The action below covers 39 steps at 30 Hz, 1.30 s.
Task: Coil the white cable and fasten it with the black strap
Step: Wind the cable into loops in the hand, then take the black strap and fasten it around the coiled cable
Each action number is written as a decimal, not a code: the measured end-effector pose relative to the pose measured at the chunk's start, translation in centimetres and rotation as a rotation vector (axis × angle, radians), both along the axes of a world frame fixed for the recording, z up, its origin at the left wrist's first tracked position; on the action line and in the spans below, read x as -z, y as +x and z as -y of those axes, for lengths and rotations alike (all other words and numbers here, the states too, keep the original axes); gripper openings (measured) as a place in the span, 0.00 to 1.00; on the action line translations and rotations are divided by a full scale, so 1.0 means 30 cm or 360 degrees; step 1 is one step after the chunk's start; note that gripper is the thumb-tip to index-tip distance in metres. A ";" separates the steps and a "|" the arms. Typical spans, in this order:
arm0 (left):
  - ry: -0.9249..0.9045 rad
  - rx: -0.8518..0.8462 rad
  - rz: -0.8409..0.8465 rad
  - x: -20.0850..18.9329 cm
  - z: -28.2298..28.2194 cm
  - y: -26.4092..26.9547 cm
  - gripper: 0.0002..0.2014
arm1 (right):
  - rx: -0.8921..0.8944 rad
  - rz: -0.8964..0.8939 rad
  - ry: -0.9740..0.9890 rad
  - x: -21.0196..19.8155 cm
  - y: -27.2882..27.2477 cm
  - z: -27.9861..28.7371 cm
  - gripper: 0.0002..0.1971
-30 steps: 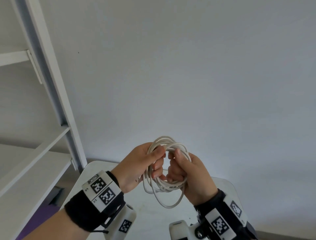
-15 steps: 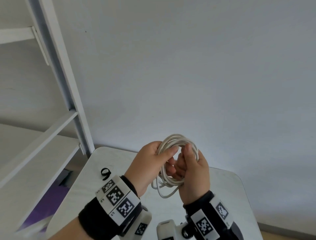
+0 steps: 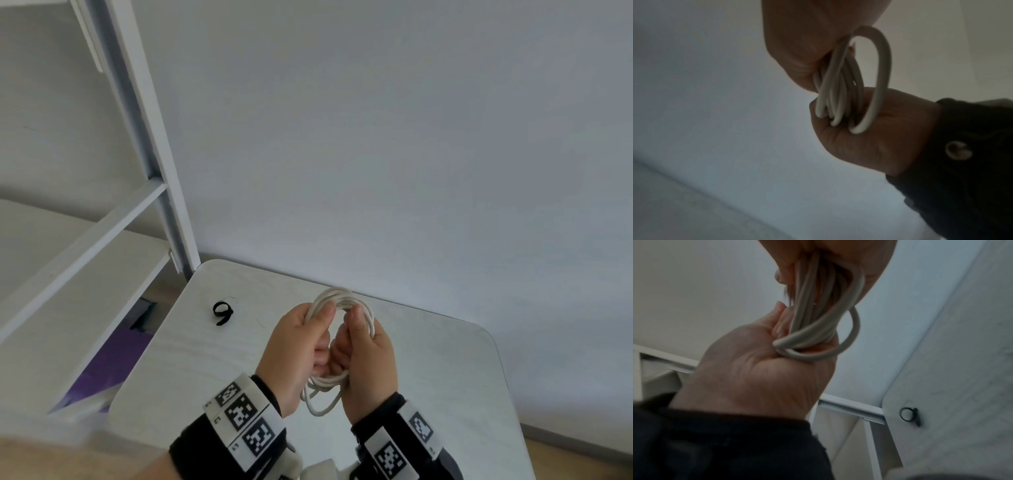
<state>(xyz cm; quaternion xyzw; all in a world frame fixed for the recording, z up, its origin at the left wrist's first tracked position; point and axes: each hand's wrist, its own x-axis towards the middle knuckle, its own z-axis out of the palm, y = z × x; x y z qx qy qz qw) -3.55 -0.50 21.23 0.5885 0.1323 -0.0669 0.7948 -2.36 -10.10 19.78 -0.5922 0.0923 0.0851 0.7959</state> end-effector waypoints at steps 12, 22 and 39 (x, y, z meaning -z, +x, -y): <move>0.0128 -0.0238 -0.0416 0.244 -0.198 -0.035 0.17 | -0.0759 -0.0360 -0.0370 0.229 0.028 -0.095 0.21; 0.0172 -0.0261 -0.0511 0.324 -0.317 -0.036 0.16 | -0.0647 -0.0307 -0.0615 0.330 0.122 -0.121 0.32; 0.0192 -0.0476 -0.0673 0.394 -0.486 -0.095 0.15 | -0.1693 0.0504 -0.1909 0.586 0.509 -0.462 0.13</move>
